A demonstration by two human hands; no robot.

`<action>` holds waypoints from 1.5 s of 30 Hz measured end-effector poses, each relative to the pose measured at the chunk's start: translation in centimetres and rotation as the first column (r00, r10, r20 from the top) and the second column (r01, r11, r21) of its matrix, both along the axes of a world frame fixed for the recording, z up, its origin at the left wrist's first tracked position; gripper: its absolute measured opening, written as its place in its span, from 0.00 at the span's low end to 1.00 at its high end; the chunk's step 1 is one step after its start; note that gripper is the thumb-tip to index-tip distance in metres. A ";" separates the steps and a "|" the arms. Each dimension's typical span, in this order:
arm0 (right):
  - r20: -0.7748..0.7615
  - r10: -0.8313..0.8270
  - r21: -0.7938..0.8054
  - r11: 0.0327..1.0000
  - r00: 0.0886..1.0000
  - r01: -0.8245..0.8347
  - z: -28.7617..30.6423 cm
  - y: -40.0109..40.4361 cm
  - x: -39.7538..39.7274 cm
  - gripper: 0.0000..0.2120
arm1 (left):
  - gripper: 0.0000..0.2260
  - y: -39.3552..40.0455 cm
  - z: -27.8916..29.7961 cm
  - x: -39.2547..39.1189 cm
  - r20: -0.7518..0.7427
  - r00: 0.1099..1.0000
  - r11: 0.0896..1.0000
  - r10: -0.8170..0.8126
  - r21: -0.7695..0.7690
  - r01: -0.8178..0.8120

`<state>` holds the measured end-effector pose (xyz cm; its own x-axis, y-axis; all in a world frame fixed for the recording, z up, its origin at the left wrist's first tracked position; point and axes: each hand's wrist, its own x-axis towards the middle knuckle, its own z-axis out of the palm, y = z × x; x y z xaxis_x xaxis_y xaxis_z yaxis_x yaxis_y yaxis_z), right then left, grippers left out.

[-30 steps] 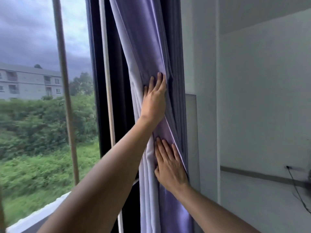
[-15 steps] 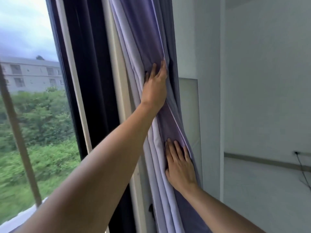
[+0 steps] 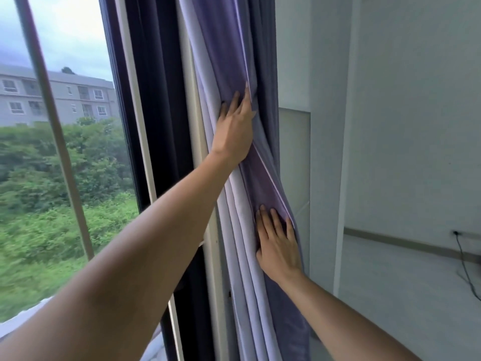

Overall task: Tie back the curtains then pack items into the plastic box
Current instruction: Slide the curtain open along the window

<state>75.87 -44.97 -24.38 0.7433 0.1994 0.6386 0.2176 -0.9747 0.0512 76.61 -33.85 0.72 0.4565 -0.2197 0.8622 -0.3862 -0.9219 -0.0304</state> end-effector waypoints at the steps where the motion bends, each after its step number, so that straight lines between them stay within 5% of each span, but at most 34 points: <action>1: -0.006 -0.005 -0.002 1.000 1.000 0.005 -0.1 0.1 -0.4 0.39 | 0.23 0.1 -0.2 -0.4 -0.023 1.000 1.000 0.002 0.008 -0.002; 15: 0.047 0.063 -0.013 0.998 0.997 -0.063 -2.1 2.9 -10.2 0.40 | 0.31 4.2 -10.2 -10.5 -0.229 0.967 0.976 0.111 0.206 -0.063; 24: 0.140 0.284 0.110 0.948 0.949 -0.300 -4.3 4.9 -21.4 0.22 | 0.31 8.7 -16.6 -22.4 -0.319 0.943 0.994 0.096 -0.024 -0.109; 32: 0.118 0.371 0.282 0.877 0.921 -0.389 -5.3 1.4 -27.6 0.22 | 0.28 11.8 -20.9 -29.7 -0.323 0.934 0.910 0.151 -0.323 -0.259; 38: 0.079 0.378 0.375 0.846 0.922 -0.379 -4.2 -1.6 -26.2 0.22 | 0.30 10.9 -21.2 -31.8 -0.192 0.957 0.799 0.219 -0.527 -0.289; 45: 0.030 0.467 0.395 0.806 0.883 -0.440 -3.8 -5.1 -23.8 0.23 | 0.28 7.5 -19.4 -30.8 -0.001 0.930 0.791 0.366 -0.527 -0.312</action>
<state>52.10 -50.06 -28.13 0.6714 0.2770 0.6874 0.6294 -0.7028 -0.3315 45.78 -26.38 -18.67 0.3274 0.4161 0.8483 -0.0661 -0.8855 0.4598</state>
